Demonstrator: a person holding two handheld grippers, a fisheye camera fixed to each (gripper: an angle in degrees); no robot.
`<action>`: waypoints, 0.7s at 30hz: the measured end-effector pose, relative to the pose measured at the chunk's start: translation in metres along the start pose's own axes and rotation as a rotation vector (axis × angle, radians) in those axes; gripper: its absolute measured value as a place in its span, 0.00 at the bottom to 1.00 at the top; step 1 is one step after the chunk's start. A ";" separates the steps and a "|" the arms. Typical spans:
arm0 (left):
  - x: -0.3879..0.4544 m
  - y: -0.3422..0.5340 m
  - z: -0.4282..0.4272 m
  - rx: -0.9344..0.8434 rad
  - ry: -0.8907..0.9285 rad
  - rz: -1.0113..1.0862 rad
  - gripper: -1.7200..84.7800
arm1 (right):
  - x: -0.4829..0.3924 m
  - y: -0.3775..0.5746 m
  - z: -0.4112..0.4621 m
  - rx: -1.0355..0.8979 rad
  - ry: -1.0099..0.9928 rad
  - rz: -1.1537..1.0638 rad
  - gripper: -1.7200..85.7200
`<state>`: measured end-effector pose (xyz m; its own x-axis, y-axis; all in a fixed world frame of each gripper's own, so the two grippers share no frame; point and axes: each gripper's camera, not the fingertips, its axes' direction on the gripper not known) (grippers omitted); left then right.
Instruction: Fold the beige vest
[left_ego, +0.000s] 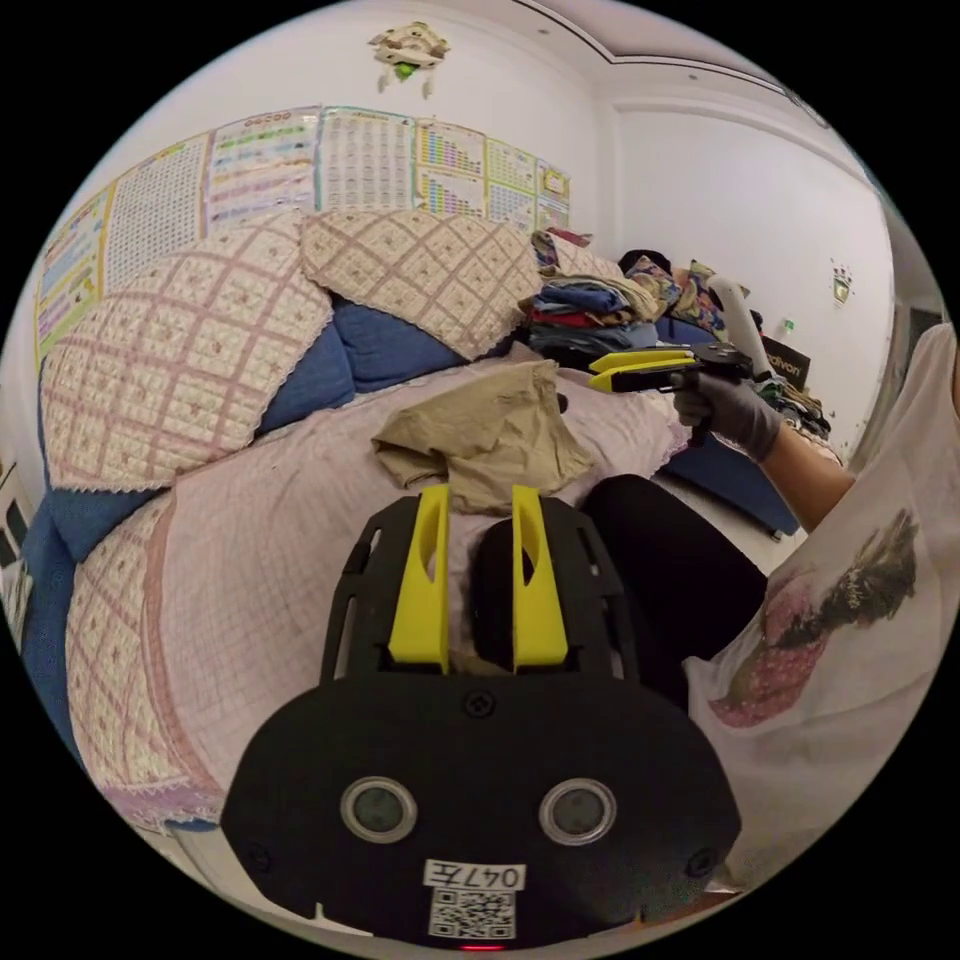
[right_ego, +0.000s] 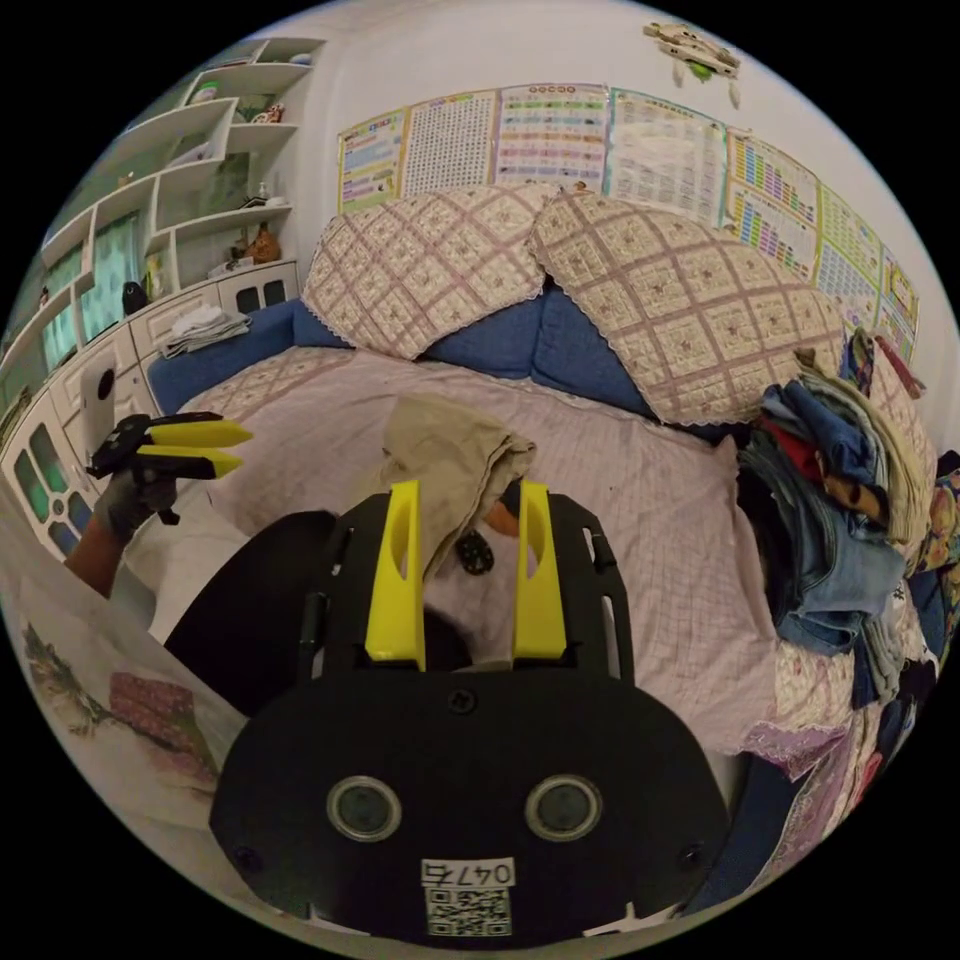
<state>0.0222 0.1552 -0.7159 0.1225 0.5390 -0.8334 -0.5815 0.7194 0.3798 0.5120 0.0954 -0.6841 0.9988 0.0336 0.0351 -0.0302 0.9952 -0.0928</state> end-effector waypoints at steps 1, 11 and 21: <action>0.003 0.001 0.005 0.000 0.012 0.014 0.13 | -0.002 0.005 0.010 -0.018 -0.024 0.009 0.14; 0.057 0.027 0.100 -0.107 0.041 0.182 0.17 | -0.017 0.041 0.125 -0.194 -0.246 0.117 0.11; 0.100 0.072 0.139 -0.047 -0.393 0.217 0.11 | -0.068 0.011 0.096 0.080 -0.480 -0.095 0.01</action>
<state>0.1041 0.3212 -0.7159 0.2844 0.8069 -0.5176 -0.6621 0.5558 0.5027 0.4400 0.1126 -0.5917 0.8675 -0.0376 0.4960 0.0379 0.9992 0.0094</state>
